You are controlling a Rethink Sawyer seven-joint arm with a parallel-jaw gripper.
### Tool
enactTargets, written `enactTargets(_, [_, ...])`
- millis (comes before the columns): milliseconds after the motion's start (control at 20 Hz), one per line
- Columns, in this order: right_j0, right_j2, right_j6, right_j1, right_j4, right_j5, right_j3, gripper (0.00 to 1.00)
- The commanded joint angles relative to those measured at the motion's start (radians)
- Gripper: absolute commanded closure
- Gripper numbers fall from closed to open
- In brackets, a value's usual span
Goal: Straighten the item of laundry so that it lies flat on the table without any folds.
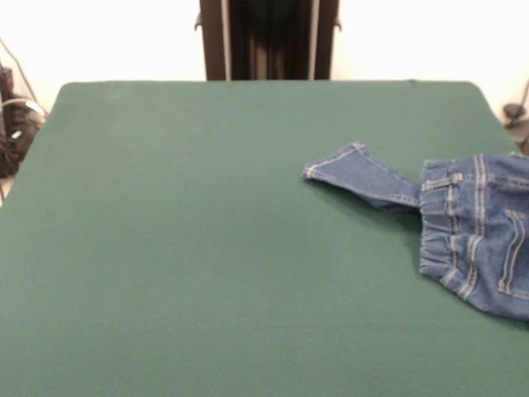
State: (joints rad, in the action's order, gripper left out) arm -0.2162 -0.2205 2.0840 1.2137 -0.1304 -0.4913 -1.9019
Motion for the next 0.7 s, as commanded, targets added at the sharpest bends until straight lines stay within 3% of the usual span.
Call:
enactTargets(50, [0.054, 0.087, -0.068, -0.071, 0.108, -0.669, 0.151, 0.0])
enactTargets(300, [0.055, 0.107, -0.055, -0.088, 0.118, -0.586, 0.104, 0.0])
enactTargets(700, [0.062, 0.147, 0.006, -0.229, 0.126, -0.273, -0.007, 0.0])
